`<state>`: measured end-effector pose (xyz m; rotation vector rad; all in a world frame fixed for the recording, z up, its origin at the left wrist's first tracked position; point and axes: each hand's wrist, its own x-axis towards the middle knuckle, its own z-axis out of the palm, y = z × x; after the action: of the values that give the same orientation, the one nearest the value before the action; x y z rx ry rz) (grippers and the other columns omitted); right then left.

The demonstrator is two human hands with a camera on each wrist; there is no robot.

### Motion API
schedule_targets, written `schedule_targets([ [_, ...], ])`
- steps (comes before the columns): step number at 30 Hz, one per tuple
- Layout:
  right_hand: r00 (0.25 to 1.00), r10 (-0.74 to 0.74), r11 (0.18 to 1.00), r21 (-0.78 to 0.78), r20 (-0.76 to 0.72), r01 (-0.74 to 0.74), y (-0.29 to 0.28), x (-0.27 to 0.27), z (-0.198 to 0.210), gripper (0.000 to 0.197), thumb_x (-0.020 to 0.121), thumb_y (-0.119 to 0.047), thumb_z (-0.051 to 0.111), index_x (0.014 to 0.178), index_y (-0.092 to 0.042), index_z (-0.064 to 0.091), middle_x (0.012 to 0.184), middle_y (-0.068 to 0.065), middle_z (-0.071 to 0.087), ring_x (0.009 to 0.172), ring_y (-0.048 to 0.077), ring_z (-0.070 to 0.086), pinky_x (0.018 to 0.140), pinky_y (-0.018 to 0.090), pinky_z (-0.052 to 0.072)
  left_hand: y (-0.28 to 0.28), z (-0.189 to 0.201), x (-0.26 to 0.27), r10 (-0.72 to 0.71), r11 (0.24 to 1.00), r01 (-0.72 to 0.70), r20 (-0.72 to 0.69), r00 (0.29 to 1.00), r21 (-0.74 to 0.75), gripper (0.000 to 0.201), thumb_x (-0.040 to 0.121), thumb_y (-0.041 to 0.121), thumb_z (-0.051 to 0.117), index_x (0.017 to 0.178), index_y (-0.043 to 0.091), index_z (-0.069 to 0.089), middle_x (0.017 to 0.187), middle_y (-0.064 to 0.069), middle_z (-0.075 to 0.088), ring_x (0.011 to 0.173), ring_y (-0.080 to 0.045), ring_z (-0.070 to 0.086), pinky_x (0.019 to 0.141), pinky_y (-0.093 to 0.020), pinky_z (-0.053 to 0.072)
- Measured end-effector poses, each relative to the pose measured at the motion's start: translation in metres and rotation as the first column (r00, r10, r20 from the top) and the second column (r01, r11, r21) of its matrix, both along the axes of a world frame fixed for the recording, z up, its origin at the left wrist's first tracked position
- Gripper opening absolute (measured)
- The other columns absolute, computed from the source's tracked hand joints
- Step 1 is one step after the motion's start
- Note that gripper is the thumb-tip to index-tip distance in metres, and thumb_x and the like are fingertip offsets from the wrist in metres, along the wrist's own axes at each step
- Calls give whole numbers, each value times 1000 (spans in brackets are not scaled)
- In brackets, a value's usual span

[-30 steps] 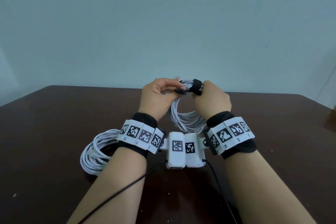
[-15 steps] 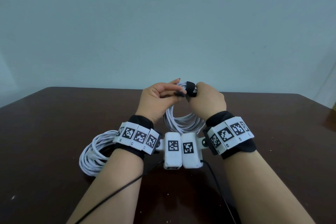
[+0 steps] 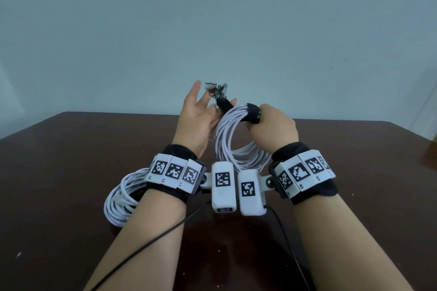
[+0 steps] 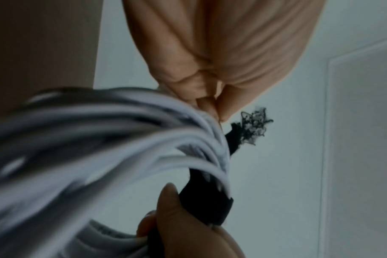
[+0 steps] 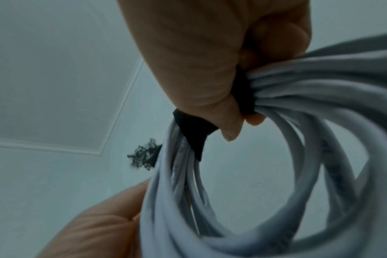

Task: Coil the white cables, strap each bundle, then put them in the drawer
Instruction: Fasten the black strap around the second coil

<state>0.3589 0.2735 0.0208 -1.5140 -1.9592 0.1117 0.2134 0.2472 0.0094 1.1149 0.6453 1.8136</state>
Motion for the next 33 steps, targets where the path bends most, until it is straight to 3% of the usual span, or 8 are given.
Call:
schedule_targets([
  [4,999,21,1000,22,25,-21,2,-3,-3,16,90,-30,49,83,-15,45,69,-3,49,74,28,54,63,30,34,0,0,-2,17,991,-20,-23,1000,-134,26,80,-8,65,102,6,61,111,-13,68,97,-20,68,86,-29,56],
  [11,996,72,996,54,43,-75,-3,-3,0,16,90,-30,50,86,-15,46,74,-2,51,72,26,52,61,29,34,-4,-8,-10,-115,935,82,-75,991,-344,17,91,18,58,85,3,64,60,-3,67,53,-13,57,53,-21,49],
  [14,995,86,994,55,55,-89,-4,-2,2,8,87,-22,50,86,-16,45,78,0,54,75,27,54,62,30,35,-9,-8,-4,-253,894,201,-82,964,-400,39,96,36,48,86,5,69,67,-9,70,62,-20,60,66,-30,51],
  [17,990,125,991,42,72,-128,-5,0,3,6,86,-21,49,87,-16,45,81,0,54,77,28,54,65,31,36,-11,-11,-4,-371,849,328,-25,928,-414,55,97,43,39,79,4,73,56,-9,64,50,-19,58,53,-25,49],
  [23,979,155,985,58,130,-164,-3,-6,-2,18,88,-32,51,95,-16,51,90,1,62,85,27,59,69,33,43,-14,-11,3,-409,842,414,89,908,-346,42,78,42,56,58,6,59,47,-3,52,33,-11,41,40,-17,32],
  [26,974,227,973,44,-12,-226,0,-3,-2,31,83,-32,63,107,-17,51,102,1,58,89,21,57,74,32,44,-10,-12,5,-376,861,376,70,924,-341,39,84,40,54,61,9,51,39,2,46,33,-10,35,41,-20,29],
  [28,938,300,954,57,-175,-294,0,1,-2,44,77,-25,73,113,-18,48,107,0,45,90,13,48,72,18,38,-7,-13,3,-346,873,347,67,936,-343,37,90,38,50,65,11,46,38,3,43,34,-8,33,48,-20,27],
  [33,858,416,908,96,-301,-407,1,5,-2,39,80,-3,67,111,-18,49,110,4,45,75,5,47,65,4,38,-1,-13,-2,-277,890,299,113,954,-343,37,86,40,56,60,14,49,38,5,41,33,-9,35,49,-20,29],
])
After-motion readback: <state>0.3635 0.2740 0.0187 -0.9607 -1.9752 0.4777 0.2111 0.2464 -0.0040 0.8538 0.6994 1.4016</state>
